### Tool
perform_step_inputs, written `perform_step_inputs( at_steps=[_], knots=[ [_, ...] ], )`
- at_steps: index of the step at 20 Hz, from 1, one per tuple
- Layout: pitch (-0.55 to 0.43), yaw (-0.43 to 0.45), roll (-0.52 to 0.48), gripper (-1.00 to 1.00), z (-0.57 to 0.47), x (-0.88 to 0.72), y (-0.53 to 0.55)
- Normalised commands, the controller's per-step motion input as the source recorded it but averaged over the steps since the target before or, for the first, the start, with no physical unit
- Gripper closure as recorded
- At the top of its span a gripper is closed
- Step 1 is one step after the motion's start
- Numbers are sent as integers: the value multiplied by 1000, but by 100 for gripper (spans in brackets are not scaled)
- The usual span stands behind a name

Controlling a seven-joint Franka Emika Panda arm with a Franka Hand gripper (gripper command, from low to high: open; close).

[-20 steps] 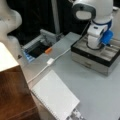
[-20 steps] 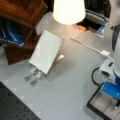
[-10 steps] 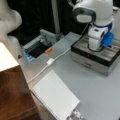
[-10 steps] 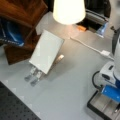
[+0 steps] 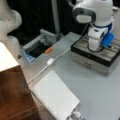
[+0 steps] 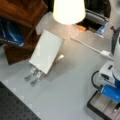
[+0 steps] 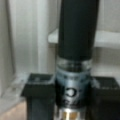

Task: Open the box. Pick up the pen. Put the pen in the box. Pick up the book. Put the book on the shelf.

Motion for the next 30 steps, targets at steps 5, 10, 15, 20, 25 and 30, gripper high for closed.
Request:
perform_step_inputs(
  at_steps=[5, 10, 15, 20, 25, 30],
  knots=[
    [-77, 91, -195, -100, -46, -109, -145],
    [-90, 97, -190, -100, -53, -104, -144],
    [-94, 83, -185, -100, -28, -72, -126],
    [-74, 87, -185, -100, -12, -24, -90],
    [-29, 106, -176, -100, 76, -25, -107],
    [3, 147, -133, -100, 237, -21, -250]
  ],
)
